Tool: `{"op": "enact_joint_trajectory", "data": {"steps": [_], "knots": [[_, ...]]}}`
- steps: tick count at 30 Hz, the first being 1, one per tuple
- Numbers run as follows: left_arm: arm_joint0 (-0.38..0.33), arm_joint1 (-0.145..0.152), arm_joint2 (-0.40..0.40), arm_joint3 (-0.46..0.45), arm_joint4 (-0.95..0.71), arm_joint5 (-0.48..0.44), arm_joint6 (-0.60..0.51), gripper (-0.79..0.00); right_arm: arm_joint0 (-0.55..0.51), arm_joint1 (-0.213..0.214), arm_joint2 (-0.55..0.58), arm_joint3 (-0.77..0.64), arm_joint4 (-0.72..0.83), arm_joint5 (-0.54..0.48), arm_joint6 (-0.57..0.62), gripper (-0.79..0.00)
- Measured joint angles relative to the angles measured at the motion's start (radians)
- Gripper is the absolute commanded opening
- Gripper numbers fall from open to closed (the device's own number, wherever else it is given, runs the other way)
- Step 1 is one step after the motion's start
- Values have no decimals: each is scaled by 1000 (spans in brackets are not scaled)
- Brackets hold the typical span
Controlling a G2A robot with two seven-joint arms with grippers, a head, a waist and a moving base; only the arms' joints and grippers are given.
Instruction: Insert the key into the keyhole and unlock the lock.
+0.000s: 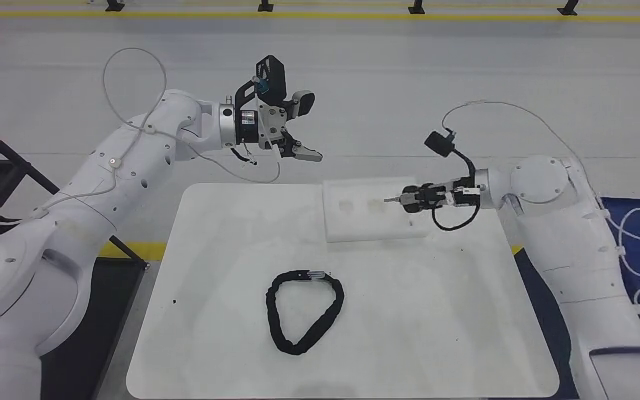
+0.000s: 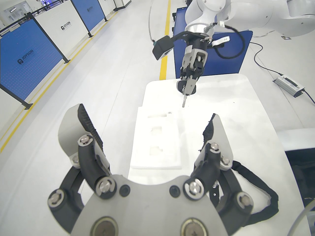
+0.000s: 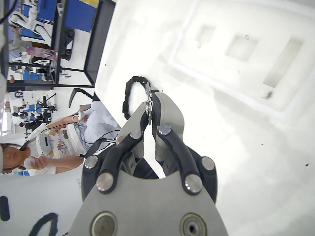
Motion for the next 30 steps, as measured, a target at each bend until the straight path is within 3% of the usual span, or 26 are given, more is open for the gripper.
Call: {"op": "enact_joint_trajectory", "data": {"steps": [13, 30], "knots": [[0, 0, 0, 0, 0, 0, 0, 0, -65, 32, 137, -161, 234, -60, 37, -785], [0, 0, 0, 0, 0, 0, 0, 0, -72, 41, 152, -182, 233, -77, 25, -785]]}}
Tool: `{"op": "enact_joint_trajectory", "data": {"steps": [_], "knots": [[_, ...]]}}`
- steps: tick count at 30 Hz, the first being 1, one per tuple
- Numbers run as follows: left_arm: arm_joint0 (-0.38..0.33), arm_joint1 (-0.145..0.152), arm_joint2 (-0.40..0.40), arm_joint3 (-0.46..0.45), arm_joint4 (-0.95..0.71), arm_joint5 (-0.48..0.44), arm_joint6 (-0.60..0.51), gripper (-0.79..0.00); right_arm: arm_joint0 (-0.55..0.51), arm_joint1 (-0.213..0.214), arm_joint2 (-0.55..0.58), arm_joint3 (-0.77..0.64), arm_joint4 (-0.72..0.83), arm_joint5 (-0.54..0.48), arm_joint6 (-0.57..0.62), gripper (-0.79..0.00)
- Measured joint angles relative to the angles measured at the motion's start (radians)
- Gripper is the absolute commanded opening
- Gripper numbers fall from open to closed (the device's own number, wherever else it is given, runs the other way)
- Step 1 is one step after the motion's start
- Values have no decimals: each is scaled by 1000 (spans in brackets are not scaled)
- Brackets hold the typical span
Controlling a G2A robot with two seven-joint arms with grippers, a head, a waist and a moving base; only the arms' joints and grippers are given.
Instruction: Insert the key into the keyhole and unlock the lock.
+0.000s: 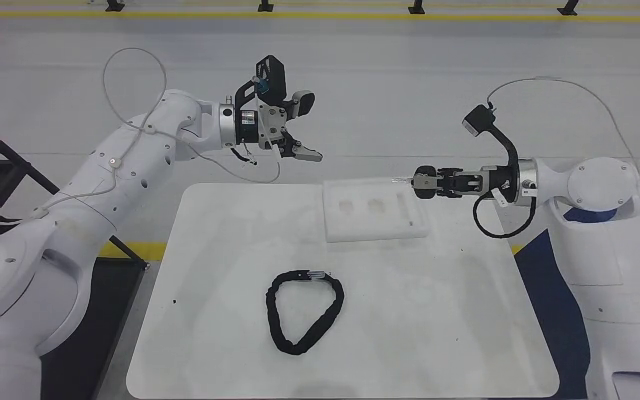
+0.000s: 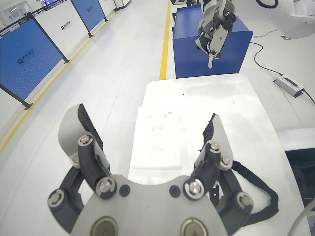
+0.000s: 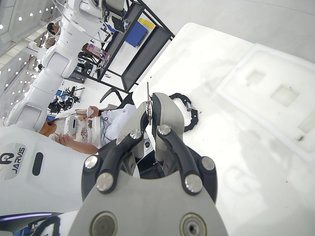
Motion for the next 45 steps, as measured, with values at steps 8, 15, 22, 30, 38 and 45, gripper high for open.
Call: {"op": "enact_joint_trajectory", "data": {"steps": [8, 15, 22, 30, 38, 45], "knots": [[17, 1, -5, -20, 10, 25, -15, 0, 0, 0, 0, 0, 0, 0, 0, -785], [114, 10, -26, -91, 106, 115, -53, 0, 0, 0, 0, 0, 0, 0, 0, -785], [210, 16, -29, -103, 243, 108, -27, 0, 0, 0, 0, 0, 0, 0, 0, -785], [259, -9, -21, -47, 368, 4, -31, 0, 0, 0, 0, 0, 0, 0, 0, -785], [294, -39, 0, -34, 374, 0, -131, 0, 0, 0, 0, 0, 0, 0, 0, -785], [305, -52, 0, -43, 365, 0, -215, 0, 0, 0, 0, 0, 0, 0, 0, -785]]}}
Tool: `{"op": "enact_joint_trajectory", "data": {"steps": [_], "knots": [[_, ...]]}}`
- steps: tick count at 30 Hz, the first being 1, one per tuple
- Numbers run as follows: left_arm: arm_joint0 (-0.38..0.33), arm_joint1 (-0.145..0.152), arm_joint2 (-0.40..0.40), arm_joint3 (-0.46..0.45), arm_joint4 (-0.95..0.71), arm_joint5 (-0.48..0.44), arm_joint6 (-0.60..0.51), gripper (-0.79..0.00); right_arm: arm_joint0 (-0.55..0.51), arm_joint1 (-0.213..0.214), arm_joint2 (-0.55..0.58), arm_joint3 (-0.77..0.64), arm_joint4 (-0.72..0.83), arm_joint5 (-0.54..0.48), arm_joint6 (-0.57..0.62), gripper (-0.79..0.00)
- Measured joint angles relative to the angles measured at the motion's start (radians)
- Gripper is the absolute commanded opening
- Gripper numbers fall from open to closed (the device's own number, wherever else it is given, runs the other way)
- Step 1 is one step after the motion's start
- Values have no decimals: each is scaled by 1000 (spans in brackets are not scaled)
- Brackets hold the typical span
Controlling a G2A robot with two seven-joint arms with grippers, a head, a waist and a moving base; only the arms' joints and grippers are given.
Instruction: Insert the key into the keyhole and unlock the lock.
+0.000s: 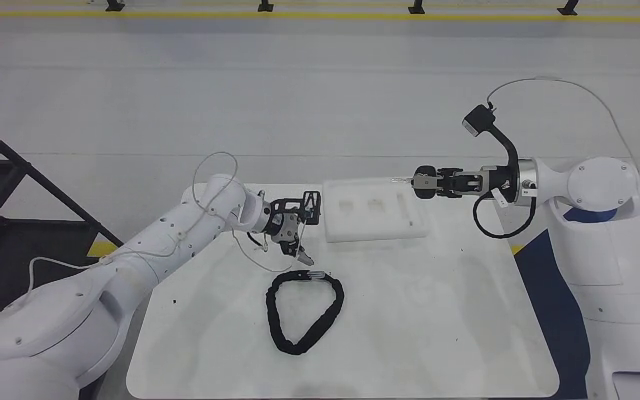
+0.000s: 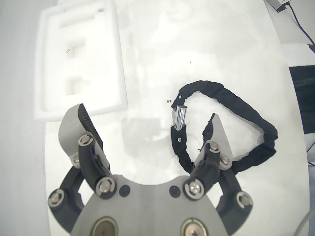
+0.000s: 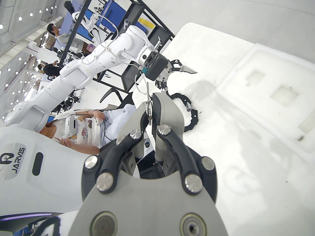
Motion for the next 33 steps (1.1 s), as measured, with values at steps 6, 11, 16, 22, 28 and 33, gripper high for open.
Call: {"op": "enact_joint_trajectory", "data": {"steps": [6, 11, 16, 22, 28, 33], "knots": [[0, 0, 0, 0, 0, 0, 2, 0, 0, 0, 0, 0, 0, 0, 0, -785], [0, 0, 0, 0, 0, 0, 2, 0, 0, 0, 0, 0, 0, 0, 0, -785], [0, 0, 0, 0, 0, 0, 2, 0, 0, 0, 0, 0, 0, 0, 0, -785], [51, 10, -22, 1, 37, 42, 52, 0, 0, 0, 0, 0, 0, 0, 0, -785], [121, 19, -33, 52, 122, 47, 183, 0, 0, 0, 0, 0, 0, 0, 0, -785], [171, 9, -34, 96, 201, 69, 312, 0, 0, 0, 0, 0, 0, 0, 0, -785]]}}
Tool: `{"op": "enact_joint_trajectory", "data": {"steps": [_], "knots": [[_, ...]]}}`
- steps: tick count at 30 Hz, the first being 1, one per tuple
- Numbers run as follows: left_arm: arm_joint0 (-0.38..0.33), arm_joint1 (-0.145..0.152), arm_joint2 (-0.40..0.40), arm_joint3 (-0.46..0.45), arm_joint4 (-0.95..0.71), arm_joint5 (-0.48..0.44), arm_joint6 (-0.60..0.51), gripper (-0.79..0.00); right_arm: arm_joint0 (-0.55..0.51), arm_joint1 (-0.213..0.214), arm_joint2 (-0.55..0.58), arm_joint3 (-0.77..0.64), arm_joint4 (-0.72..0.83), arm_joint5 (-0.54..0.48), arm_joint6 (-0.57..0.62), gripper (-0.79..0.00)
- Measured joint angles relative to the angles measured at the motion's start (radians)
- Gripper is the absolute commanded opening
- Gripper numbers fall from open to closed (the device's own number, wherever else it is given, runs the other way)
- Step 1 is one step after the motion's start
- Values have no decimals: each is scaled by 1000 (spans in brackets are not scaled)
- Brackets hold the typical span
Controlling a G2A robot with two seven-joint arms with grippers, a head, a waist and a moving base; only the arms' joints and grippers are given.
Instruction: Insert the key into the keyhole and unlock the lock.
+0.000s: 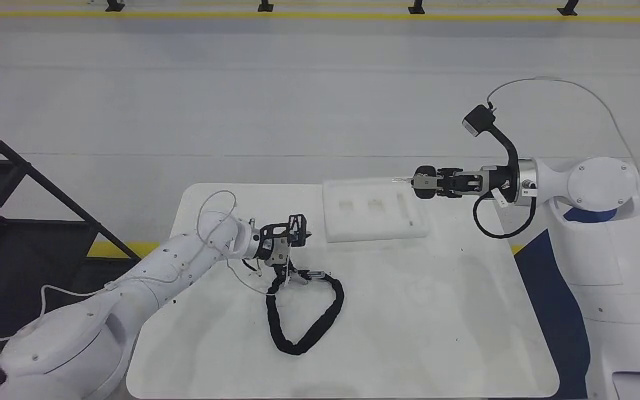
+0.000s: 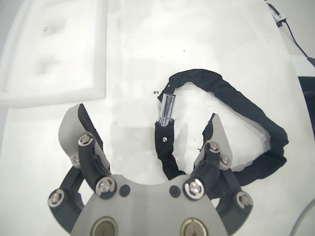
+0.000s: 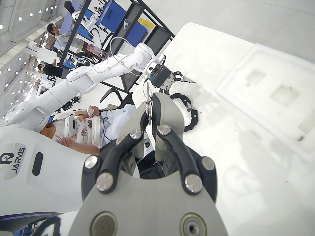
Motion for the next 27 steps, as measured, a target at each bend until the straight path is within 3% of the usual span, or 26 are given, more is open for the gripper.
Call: {"op": "enact_joint_trajectory", "data": {"steps": [18, 27], "knots": [[55, -75, 14, 144, 211, 52, 253, 0, 0, 0, 0, 0, 0, 0, 0, -785], [62, -107, 15, 204, 287, 104, 325, 0, 0, 0, 0, 0, 0, 0, 0, -785]]}}
